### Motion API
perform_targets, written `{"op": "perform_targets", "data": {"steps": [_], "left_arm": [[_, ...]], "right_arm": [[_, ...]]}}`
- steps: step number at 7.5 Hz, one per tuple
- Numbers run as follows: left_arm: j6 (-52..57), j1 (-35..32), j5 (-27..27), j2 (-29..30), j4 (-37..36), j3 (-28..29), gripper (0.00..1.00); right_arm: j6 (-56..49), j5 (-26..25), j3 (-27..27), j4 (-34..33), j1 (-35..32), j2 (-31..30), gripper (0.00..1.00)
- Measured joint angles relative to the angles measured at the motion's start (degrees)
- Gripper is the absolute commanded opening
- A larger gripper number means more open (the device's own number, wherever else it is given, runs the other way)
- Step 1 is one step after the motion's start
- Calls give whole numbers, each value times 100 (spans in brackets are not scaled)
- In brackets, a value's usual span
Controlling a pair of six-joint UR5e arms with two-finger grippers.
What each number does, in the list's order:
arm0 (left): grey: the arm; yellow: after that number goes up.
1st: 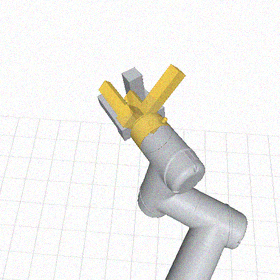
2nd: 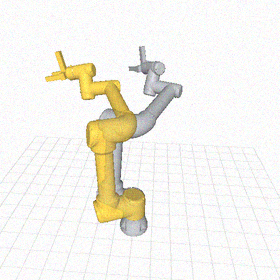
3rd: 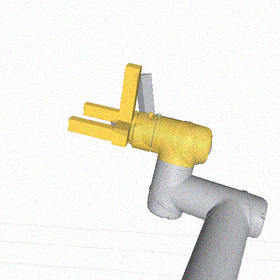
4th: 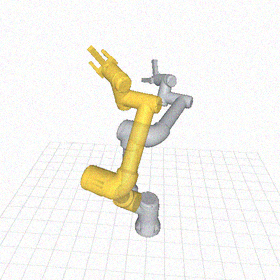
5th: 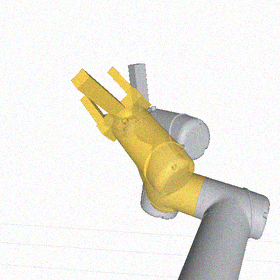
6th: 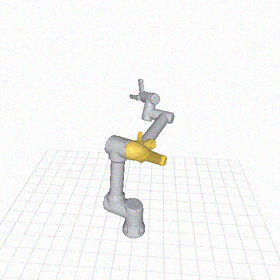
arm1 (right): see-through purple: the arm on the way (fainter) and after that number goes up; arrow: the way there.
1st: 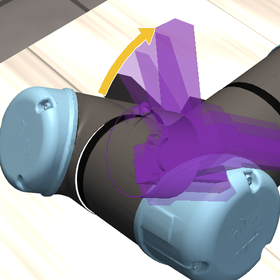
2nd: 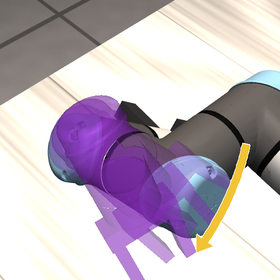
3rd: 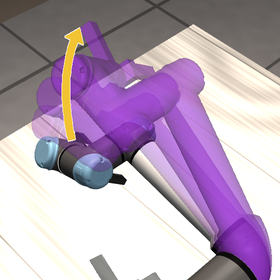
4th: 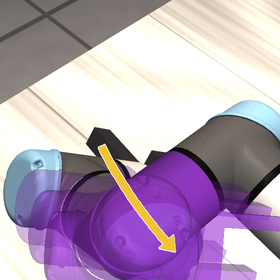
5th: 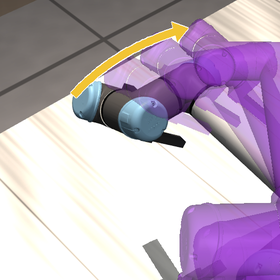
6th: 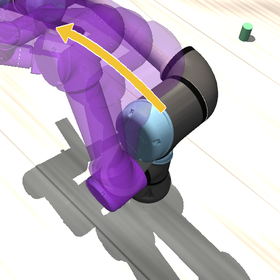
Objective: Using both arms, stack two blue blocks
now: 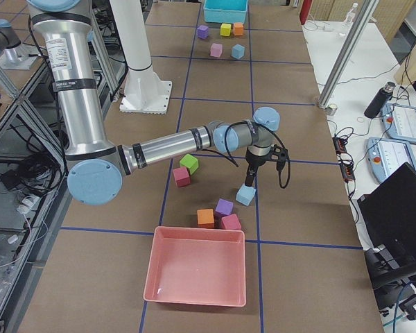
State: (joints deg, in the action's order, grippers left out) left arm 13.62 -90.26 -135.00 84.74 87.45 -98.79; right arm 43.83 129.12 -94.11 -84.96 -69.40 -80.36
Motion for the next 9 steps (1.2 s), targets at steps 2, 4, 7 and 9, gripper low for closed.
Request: {"op": "perform_targets", "data": {"steps": [2, 4, 7, 9], "left_arm": [[-1, 0, -2, -13, 0, 0, 98], [-7, 1, -6, -18, 0, 0, 98], [-8, 6, -2, -19, 0, 0, 98], [-8, 8, -9, -19, 0, 0, 98]], "right_arm": [[624, -105, 520, 1067, 233, 22, 100], [852, -360, 671, 1297, 481, -15, 100], [882, -520, 736, 1347, 611, -128, 100], [895, -573, 737, 1358, 639, -226, 100]]}}
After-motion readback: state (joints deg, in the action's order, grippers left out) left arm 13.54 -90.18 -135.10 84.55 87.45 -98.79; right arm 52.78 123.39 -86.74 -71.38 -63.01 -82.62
